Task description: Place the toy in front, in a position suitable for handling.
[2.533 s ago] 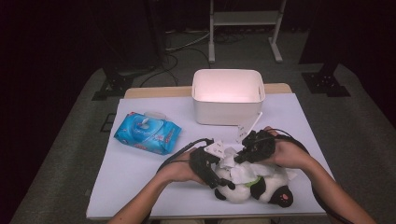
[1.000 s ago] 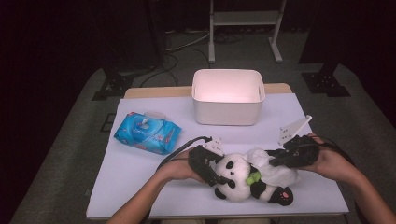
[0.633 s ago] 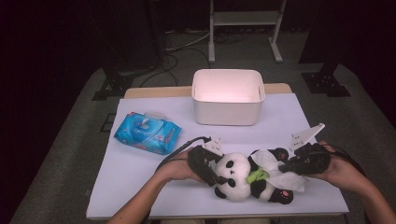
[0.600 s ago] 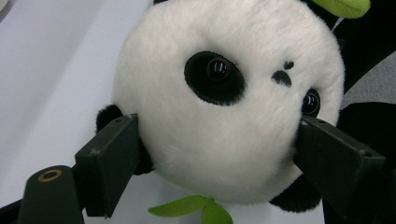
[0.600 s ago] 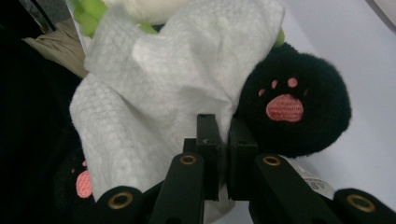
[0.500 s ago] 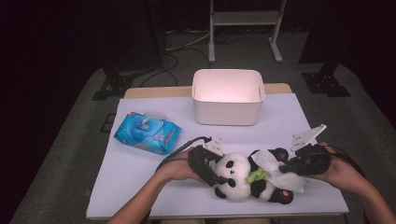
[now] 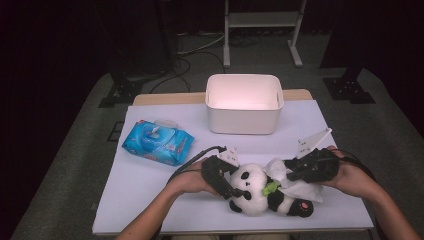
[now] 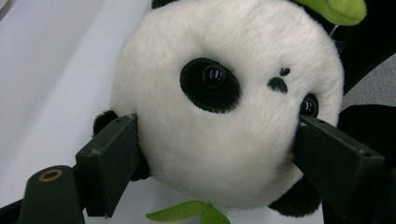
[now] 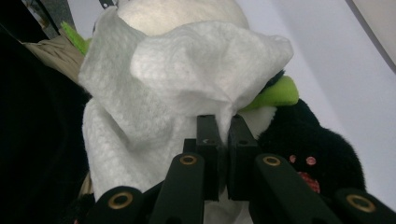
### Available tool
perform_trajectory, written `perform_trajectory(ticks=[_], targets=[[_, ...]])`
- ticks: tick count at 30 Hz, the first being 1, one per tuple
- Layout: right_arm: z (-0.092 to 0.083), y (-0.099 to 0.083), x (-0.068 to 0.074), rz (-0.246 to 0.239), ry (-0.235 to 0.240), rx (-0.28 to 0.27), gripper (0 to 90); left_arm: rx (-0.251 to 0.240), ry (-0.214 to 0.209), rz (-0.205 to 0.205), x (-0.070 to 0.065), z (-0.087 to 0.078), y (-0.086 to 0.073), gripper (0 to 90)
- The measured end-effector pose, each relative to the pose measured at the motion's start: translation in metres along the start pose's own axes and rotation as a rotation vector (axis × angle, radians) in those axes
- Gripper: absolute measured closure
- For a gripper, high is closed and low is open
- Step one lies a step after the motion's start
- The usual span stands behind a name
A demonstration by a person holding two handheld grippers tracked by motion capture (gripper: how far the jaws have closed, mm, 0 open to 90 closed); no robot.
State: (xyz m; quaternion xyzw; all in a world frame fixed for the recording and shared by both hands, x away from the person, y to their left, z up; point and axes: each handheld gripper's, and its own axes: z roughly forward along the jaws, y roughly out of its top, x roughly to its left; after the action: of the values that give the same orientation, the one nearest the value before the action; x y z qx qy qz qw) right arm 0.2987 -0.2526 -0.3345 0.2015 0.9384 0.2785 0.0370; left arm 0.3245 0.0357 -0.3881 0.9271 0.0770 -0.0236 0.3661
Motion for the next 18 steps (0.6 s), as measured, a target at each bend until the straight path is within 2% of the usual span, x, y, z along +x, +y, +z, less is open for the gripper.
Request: perform_trajectory(ticks=[4, 13, 18], targets=[[-0.002, -0.009, -0.001, 0.019, -0.002, -0.009, 85.2, 0.000, 0.000, 0.004, 0.000, 0.000, -0.001, 16.3], [-0.007, -0.045, -0.001, 0.094, -0.002, -0.059, 85.1, 0.004, 0.003, 0.007, -0.002, 0.000, -0.001, 16.2], [-0.011, -0.062, -0.004, 0.129, -0.019, -0.078, 85.2, 0.010, 0.000, 0.005, -0.001, 0.000, 0.000, 16.2]])
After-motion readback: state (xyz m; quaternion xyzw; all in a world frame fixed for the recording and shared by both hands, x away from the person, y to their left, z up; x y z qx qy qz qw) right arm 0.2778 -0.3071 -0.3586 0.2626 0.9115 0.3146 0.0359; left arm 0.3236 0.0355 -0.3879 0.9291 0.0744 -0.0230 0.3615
